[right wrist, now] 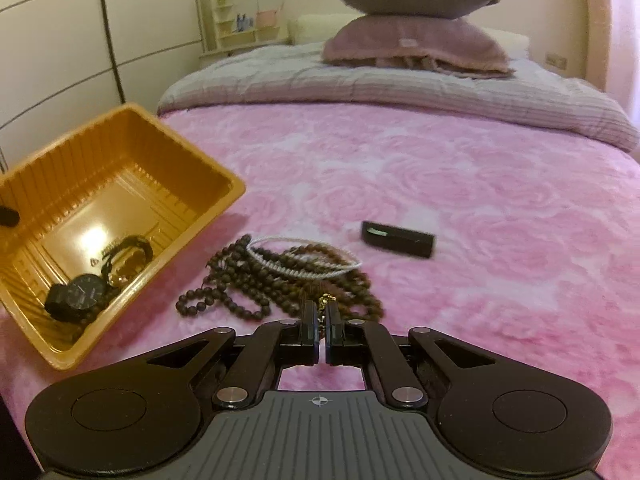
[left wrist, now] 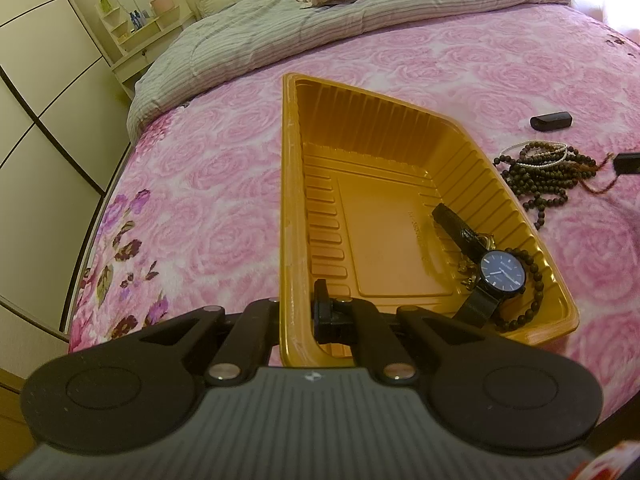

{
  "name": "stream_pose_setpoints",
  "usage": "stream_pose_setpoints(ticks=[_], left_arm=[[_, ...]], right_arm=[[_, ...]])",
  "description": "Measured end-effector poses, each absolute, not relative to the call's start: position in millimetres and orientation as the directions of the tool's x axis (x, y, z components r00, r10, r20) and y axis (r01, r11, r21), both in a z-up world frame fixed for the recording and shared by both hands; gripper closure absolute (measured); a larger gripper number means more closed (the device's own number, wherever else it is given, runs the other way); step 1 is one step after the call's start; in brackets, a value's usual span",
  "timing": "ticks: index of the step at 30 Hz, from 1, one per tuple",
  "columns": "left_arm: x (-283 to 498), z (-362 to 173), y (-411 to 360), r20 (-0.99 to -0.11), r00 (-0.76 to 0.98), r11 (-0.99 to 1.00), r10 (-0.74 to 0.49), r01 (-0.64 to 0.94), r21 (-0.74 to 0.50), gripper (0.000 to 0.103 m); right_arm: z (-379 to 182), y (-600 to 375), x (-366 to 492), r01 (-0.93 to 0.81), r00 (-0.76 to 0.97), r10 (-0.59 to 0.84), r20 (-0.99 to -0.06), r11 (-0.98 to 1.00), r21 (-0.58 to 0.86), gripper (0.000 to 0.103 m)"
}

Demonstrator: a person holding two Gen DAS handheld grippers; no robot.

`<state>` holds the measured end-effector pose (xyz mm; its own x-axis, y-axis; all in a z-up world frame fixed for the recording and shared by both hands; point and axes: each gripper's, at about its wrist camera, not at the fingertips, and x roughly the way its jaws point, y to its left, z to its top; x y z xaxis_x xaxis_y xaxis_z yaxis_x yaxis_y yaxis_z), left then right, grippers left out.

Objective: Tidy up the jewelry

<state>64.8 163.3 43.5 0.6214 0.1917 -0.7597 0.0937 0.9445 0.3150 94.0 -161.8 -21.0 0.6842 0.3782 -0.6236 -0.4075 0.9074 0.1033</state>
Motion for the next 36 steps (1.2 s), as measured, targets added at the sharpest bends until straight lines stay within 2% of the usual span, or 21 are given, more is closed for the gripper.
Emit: stream_pose_setpoints(ticks=[7,15,22,28,31,33,36], left_arm=[[64.7,43.6,163.3,-0.76,0.621,0.945,0.191,0.094,0.315,0.101],[64.5,43.2,162.7,-0.76,0.622,0.945,0.189,0.094,0.312,0.101],[64.2,42.2,163.5,-0.76,0.623,0.947,0.184,0.094,0.307,0.101],[64.8,42.0,164.2,-0.759,0.625,0.948,0.182,0.093,0.304,0.101],[64.8,41.9,165.2,-0.759,0.626,0.949,0.18,0.093,0.303,0.101],[65.2,41.8,165.6,-0.752,0.634,0.948,0.181,0.092,0.306,0.101],[65.2,41.5,165.6,-0.752,0.634,0.949,0.181,0.09,0.304,0.101]], right_arm=[[15.1,-159.6,88.8,-0.459,0.691,0.432,-0.58,0.882,0.11,0.1],[49.4,-100.0,83.8,-0.659,0.537,0.67,-0.513,0.713,0.24,0.1],[39.8,-22.7,76.6,-0.785,0.392,0.756,-0.524,0.572,0.238,0.1],[17.3,0.8,81.9,-0.791,0.405,0.751,-0.521,0.574,0.214,0.1],[10.2,-11.1,84.4,-0.756,0.434,0.731,-0.527,0.613,0.227,0.09],[8.5,-26.6,84.4,-0.732,0.458,0.716,-0.527,0.64,0.233,0.08],[0.1,-55.2,84.6,-0.668,0.507,0.667,-0.546,0.705,0.239,0.075]])
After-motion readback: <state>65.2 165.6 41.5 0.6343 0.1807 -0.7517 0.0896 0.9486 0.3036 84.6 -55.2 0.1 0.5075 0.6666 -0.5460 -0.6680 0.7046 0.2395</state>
